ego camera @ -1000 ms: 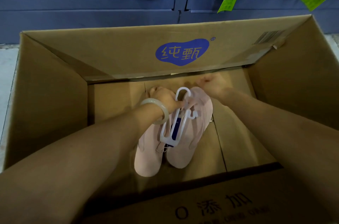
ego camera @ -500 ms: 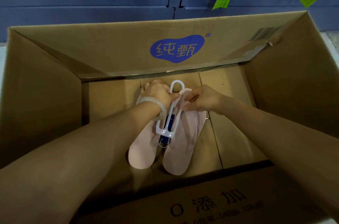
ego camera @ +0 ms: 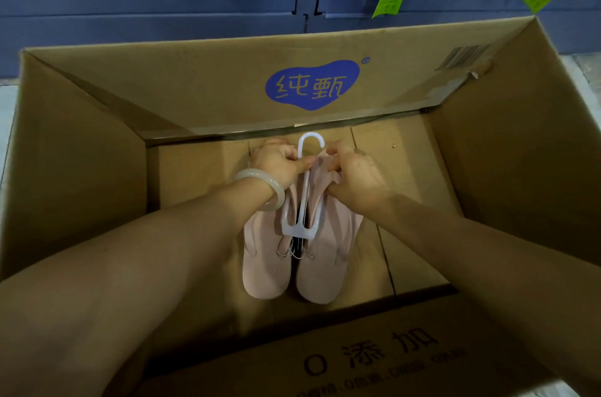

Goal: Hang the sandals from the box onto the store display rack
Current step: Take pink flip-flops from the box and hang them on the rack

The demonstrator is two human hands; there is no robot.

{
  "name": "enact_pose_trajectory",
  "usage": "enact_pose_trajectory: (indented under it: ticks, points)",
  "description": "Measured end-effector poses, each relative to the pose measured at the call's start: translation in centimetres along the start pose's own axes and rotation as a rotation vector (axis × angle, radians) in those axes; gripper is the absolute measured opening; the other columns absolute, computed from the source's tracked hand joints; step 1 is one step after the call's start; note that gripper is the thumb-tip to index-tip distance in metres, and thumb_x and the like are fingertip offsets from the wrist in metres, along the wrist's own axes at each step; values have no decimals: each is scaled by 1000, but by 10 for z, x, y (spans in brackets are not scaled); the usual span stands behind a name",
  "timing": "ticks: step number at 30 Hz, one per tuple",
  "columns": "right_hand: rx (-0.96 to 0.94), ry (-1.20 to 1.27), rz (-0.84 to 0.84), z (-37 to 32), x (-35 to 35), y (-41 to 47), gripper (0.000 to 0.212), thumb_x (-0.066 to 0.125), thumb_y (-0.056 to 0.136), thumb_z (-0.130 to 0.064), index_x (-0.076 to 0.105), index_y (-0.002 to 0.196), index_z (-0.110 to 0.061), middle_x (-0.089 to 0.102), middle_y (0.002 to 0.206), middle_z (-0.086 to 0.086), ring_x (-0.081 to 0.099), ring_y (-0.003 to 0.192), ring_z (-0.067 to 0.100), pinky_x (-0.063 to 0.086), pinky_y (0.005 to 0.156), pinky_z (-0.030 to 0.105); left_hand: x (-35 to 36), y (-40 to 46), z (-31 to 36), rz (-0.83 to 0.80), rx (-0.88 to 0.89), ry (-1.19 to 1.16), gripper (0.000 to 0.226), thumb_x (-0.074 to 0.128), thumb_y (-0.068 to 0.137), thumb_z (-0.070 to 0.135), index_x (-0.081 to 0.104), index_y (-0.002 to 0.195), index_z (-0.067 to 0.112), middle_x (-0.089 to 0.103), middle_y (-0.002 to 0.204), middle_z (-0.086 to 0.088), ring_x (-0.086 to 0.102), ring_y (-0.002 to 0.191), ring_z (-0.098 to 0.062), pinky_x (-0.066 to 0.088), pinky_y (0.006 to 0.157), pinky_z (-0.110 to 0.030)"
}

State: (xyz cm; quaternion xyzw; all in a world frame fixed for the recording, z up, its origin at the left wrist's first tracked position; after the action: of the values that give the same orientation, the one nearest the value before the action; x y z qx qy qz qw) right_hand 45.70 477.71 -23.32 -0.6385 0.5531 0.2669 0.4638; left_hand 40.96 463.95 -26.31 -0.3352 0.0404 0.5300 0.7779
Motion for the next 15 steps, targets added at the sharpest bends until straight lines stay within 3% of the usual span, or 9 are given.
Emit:
enact_pose_trajectory:
  ticks: [2, 6, 10, 11, 13, 15]
  points:
    - [14, 51, 11, 0, -1, 0, 50, 62, 78, -13, 43, 123, -12, 64, 108, 9, 56, 104, 26, 43, 80, 29, -1, -1, -1, 6, 4, -35, 36, 72, 74, 44, 72, 77, 9, 57, 125, 5, 59, 109, -17, 45, 100, -41]
    - [-18, 115, 42, -10, -9, -4, 39, 58, 78, -7, 48, 116, -8, 64, 105, 10, 56, 101, 27, 46, 85, 34, -7, -3, -2, 23, -4, -69, 38, 75, 74, 39, 71, 82, 2, 62, 112, 6, 65, 96, -21, 51, 92, -42]
    - [-92, -66, 82, -16, -12, -11, 28, 59, 79, -8, 53, 107, -8, 60, 105, 12, 57, 98, 28, 38, 72, 27, -15, -4, -3, 29, 8, -24, 30, 78, 67, 44, 72, 71, 15, 60, 97, 8, 63, 91, -18, 52, 88, -38]
    - [-135, -149, 134, -20, -14, -14, 28, 64, 74, -6, 56, 101, -7, 62, 99, 12, 59, 92, 28, 36, 65, 25, -17, -5, -2, 19, -10, -19, 31, 79, 66, 45, 70, 68, 15, 60, 90, 7, 62, 85, -18, 53, 84, -37]
    - [-270, -276, 264, -25, -17, -18, 36, 78, 47, 2, 61, 77, -7, 64, 71, 10, 63, 64, 28, 34, 50, 19, -17, -8, -2, -4, -71, -47, 32, 79, 66, 46, 67, 65, 16, 63, 76, 3, 59, 73, -19, 52, 79, -38]
    - [-386, -322, 329, -28, -18, -22, 40, 76, 31, 4, 60, 66, -8, 61, 57, 7, 60, 50, 27, 42, 49, 17, -16, -13, 2, -10, -107, -104, 29, 80, 66, 43, 65, 61, 18, 66, 70, -1, 58, 68, -20, 53, 78, -37]
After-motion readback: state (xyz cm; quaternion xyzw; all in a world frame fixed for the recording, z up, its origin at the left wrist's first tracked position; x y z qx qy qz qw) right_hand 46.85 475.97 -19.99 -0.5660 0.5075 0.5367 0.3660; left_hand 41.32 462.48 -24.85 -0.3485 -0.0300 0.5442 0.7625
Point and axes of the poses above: each hand's wrist, its own y-axis towards the middle knuckle, its own x-axis out of the palm, z = x × y, the point moved 3 cm from there along y, towards the middle knuckle
